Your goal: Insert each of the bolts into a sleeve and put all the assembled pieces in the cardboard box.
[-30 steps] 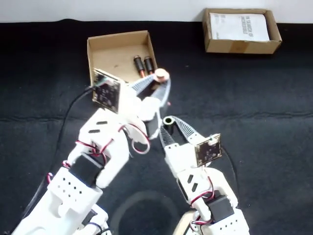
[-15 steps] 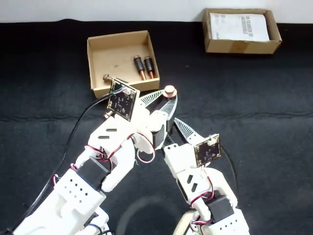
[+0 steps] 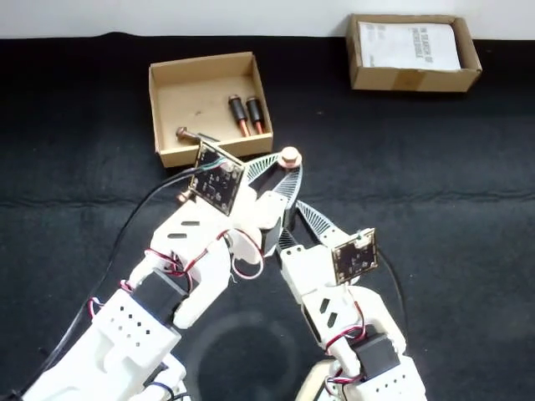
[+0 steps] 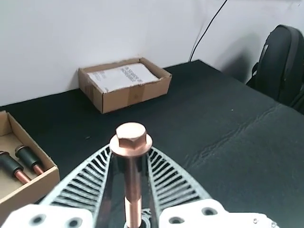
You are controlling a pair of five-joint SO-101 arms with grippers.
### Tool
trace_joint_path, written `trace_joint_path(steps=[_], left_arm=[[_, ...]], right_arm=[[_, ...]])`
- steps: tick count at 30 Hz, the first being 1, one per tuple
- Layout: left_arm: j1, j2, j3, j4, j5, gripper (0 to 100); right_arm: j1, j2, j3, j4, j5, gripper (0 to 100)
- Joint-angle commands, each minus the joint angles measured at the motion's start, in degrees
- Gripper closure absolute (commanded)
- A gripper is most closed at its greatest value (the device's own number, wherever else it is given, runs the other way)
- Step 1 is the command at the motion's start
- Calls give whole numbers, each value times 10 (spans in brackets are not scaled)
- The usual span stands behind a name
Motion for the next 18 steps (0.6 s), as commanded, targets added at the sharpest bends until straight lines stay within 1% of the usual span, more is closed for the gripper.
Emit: trace_joint_path(steps=[1,6,11,18], left_arm=[[7,-13,12,-12,-4,992],[8,-13,35,-12,-2,992],[20,-13,46,-11,65,992],[20,-14,42,-11,68,992]], right_arm=[[-5,-11,80,-2,4,991],[-5,-11,80,-3,4,991],[-5,-11,80,-3,4,991],[-5,-11,80,-3,4,991]])
